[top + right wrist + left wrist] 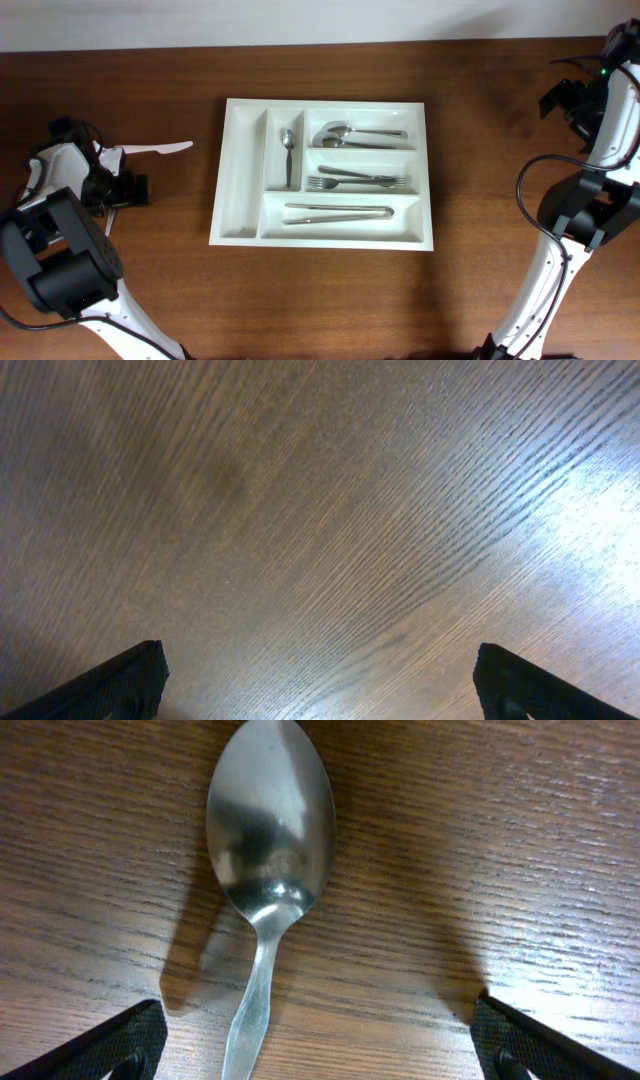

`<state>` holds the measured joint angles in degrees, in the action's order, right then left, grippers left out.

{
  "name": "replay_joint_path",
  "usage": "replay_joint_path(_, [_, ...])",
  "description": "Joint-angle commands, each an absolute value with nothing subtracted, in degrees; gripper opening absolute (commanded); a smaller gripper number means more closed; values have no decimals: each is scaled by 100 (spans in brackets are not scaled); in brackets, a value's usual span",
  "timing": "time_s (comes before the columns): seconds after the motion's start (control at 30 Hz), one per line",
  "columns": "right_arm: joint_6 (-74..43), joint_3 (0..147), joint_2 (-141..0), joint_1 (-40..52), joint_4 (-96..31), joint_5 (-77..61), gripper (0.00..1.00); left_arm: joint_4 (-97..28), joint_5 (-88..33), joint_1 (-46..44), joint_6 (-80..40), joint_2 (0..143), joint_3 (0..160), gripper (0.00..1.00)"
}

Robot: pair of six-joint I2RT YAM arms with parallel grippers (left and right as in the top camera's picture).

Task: Pack container
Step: 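Move the left gripper back and grasp the second small spoon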

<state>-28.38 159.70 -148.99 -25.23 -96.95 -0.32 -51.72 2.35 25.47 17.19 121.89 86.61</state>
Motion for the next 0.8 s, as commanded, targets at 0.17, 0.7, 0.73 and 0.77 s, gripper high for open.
replay_joint_path(0.17, [-2829, 16070, -14739, -2515, -9710, -43, 99, -5109, -134, 2569, 1809, 12381, 8613, 96])
replay_joint_path(0.7, [-2829, 16070, -14739, -2515, -9710, -45, 99, -4991, -217, 2567, 1806, 12407, 8615, 24])
replay_joint_path(0.73, [-2829, 16070, -14739, -2515, -9710, -45, 99, -4991, -217, 2567, 1806, 12407, 8619, 22])
replay_joint_path(0.77, [-2829, 16070, -14739, -2515, -9710, -45, 99, -4989, -217, 2563, 1806, 12407, 8619, 16])
